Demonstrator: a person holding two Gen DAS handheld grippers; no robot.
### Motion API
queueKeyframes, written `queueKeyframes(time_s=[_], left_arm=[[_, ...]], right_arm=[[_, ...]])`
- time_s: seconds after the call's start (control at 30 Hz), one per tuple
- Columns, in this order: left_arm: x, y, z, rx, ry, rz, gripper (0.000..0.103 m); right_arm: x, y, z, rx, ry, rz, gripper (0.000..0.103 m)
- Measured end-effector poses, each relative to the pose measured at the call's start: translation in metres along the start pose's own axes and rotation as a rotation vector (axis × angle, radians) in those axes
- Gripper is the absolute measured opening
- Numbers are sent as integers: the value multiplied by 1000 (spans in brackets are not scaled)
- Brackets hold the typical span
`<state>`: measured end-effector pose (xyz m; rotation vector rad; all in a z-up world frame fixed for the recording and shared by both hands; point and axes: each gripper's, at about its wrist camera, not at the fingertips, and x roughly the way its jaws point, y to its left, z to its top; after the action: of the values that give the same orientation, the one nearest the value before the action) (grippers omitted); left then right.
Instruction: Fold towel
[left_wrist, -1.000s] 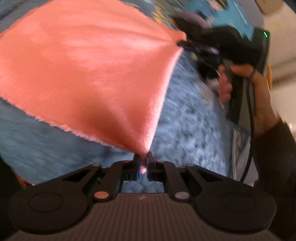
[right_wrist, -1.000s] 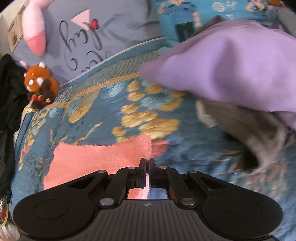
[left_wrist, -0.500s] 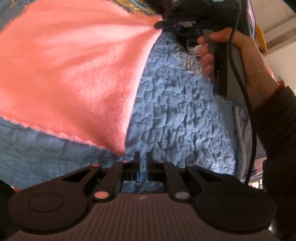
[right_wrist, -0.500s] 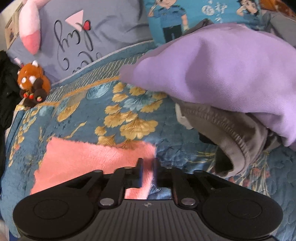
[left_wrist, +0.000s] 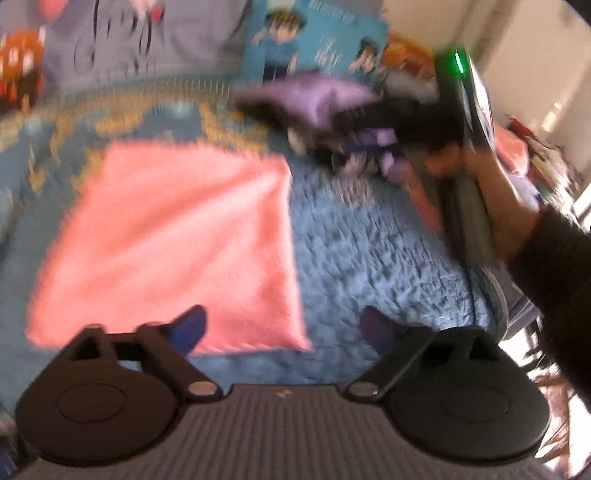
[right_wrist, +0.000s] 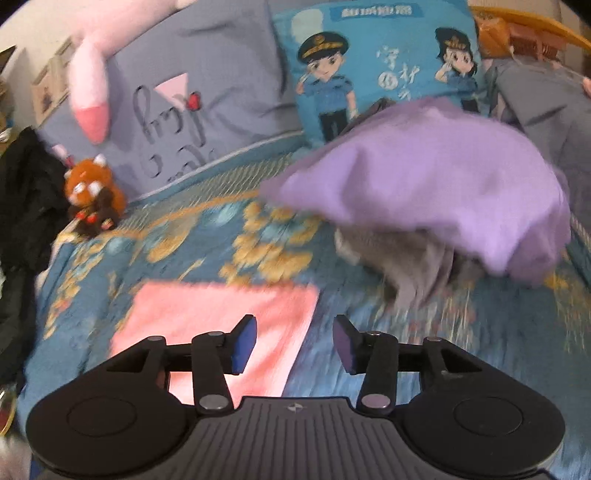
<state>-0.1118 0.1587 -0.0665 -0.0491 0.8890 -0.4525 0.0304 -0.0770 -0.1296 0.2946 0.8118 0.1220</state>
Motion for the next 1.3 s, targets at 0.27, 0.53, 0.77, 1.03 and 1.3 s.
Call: queueKeyframes(time_s=[0.27,0.53,0.77,1.03,1.3], left_arm=[[-16,122,-8,210,41,362,103],[43,167,-9,235,169,242,103],[70,183,-11,164,162,36,90],[87,186,-36,130,196,-51,72],[79,202,-34,25,157,-73,64]], right_arm=[[-14,27,-91,10,165,103,46],[-5,30,-139,105,211,81,47],[-3,19,-148,164,205,100,47],[1,16,-150,170,195,119,47],[-2,16,-150,168,179,135,48]])
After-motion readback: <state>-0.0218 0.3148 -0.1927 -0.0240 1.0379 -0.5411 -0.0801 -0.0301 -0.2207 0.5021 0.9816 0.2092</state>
